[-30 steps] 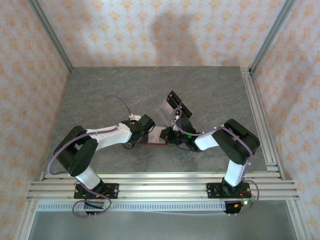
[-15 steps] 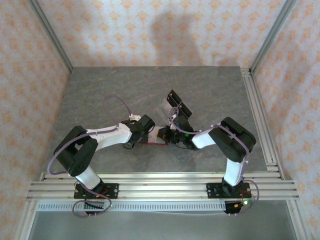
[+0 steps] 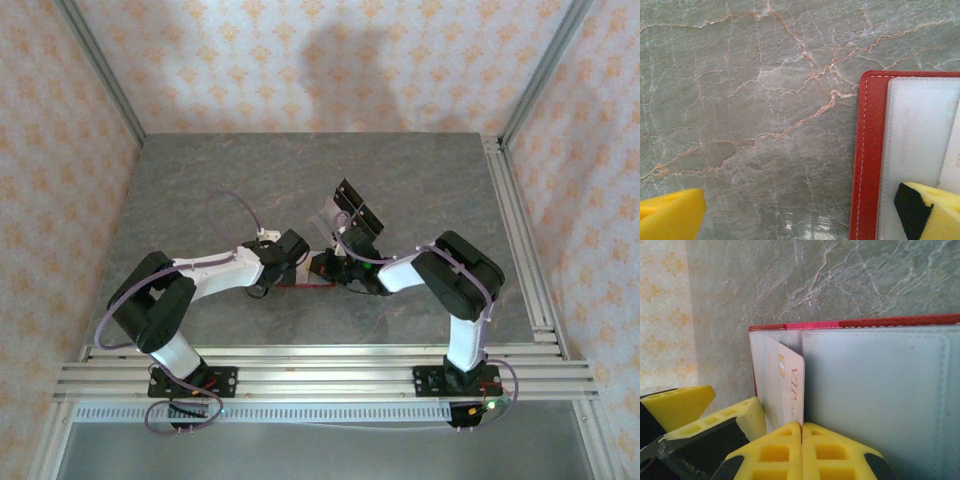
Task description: Put the credit cards into the card holder
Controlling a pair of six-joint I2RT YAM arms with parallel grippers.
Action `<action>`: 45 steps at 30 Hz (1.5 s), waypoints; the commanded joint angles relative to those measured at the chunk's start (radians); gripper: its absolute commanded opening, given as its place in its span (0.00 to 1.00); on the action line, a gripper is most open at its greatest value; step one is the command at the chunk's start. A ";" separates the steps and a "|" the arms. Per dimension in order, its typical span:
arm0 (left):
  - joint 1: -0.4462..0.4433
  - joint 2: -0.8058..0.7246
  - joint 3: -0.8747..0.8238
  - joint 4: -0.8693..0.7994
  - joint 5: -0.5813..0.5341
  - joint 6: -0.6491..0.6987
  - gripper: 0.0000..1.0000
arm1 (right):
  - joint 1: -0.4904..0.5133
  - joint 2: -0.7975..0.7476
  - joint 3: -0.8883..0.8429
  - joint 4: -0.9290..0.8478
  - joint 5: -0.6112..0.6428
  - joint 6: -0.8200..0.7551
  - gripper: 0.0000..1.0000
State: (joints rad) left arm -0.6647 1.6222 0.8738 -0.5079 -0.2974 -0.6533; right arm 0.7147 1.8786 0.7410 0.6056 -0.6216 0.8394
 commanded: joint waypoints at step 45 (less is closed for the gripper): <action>0.151 0.016 -0.001 -0.061 -0.016 -0.004 0.99 | 0.032 0.052 0.513 -0.953 0.145 -0.380 0.00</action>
State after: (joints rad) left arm -0.5186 1.6260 0.8864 -0.5861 -0.3103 -0.6605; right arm 0.7399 1.9114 1.2228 -0.3260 -0.4789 0.4728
